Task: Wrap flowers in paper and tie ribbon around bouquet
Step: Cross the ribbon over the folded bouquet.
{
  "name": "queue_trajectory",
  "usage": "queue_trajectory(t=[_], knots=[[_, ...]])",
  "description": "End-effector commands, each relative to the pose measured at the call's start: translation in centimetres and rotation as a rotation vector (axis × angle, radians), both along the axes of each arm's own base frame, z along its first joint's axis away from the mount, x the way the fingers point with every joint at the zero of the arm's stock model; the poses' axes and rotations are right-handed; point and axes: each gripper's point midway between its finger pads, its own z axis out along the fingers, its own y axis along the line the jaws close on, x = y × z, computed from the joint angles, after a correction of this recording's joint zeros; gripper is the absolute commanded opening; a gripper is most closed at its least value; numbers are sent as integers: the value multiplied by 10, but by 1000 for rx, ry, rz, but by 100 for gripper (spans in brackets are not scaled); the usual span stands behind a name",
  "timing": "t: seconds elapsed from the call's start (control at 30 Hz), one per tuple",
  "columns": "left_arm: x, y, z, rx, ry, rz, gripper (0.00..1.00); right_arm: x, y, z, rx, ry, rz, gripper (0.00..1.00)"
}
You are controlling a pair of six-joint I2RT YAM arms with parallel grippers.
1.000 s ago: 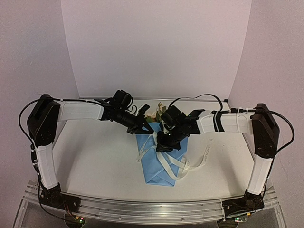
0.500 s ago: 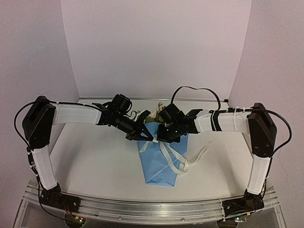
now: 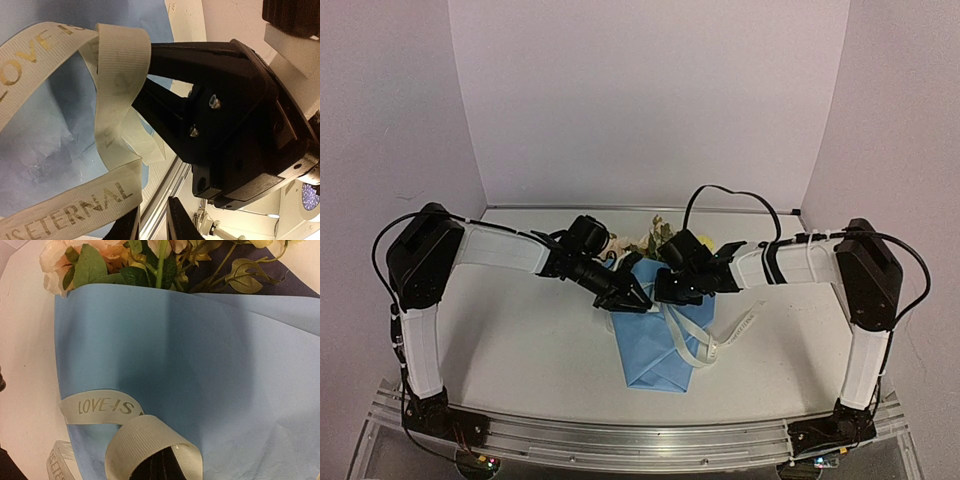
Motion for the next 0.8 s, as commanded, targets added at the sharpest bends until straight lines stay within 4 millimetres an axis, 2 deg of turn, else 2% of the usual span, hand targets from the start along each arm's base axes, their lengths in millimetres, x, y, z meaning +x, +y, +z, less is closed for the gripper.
queue_trajectory(t=[0.0,0.1,0.3,0.53,0.67,0.77], knots=[[11,-5,14,-42,-29,51,23,8,-5,22,19,-71,-21,0],[12,-4,18,-42,-43,54,26,8,-7,23,16,-78,-21,0],[11,2,32,-41,-93,49,44,8,-4,23,21,-78,-12,0],[0,11,61,-89,-128,50,62,9,-3,25,21,-83,-2,0],[-3,18,74,-103,-141,73,64,10,-1,27,22,-88,2,0],[14,31,73,-27,-188,173,60,10,1,26,24,-85,7,0]])
